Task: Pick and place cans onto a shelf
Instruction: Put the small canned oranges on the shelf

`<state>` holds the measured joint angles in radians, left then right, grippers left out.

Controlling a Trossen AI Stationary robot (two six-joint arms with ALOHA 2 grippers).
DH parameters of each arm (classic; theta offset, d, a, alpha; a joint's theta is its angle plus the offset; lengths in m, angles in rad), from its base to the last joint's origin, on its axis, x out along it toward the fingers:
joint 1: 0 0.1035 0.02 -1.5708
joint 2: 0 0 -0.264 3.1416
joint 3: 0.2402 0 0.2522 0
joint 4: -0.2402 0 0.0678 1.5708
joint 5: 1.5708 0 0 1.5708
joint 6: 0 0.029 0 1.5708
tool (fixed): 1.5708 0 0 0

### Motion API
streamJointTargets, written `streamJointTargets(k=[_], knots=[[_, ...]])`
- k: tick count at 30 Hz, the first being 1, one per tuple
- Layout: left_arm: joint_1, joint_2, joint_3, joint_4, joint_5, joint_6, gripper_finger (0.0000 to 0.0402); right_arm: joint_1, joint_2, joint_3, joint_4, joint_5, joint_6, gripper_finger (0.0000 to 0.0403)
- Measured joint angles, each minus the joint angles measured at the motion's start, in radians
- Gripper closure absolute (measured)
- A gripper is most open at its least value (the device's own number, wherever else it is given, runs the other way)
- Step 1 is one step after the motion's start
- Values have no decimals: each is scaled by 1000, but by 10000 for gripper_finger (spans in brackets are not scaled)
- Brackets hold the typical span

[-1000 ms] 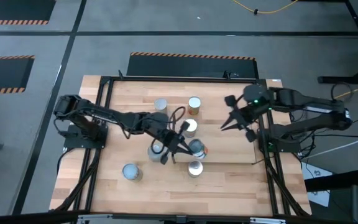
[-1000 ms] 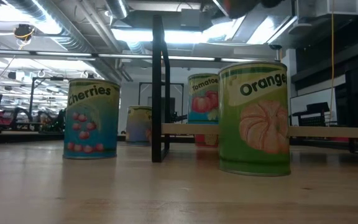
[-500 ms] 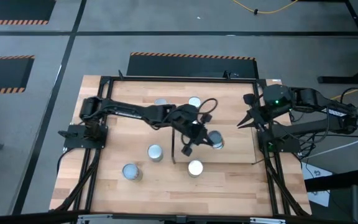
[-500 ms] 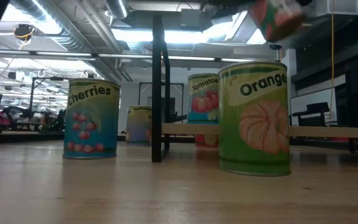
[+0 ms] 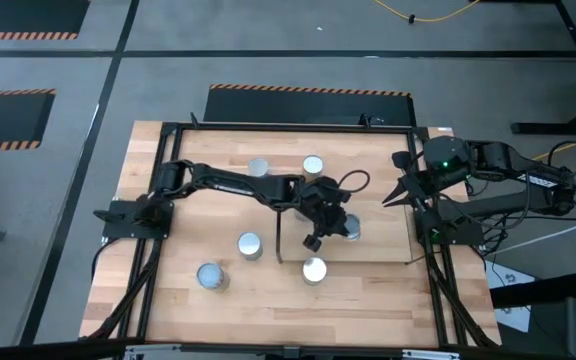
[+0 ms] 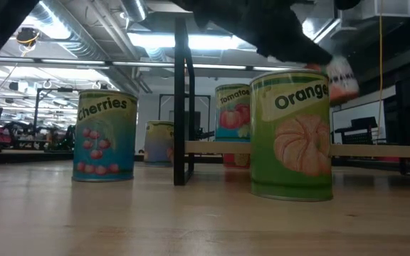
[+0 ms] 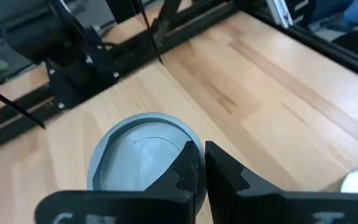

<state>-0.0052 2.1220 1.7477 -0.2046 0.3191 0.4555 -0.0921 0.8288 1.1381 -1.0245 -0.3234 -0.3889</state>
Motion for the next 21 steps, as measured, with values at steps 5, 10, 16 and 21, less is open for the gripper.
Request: streamJointTargets(k=[5,10,16,21], knots=[[-9,20,0,-59,-17,-1,393,0,0,0,1,-1,0,363],[-9,20,0,-83,-21,-9,392,0,0,0,1,-1,2,363],[-10,19,0,-127,-22,-56,392,0,0,0,2,-2,4,363],[-11,19,0,-128,-22,-60,392,0,0,0,2,-2,4,363]])
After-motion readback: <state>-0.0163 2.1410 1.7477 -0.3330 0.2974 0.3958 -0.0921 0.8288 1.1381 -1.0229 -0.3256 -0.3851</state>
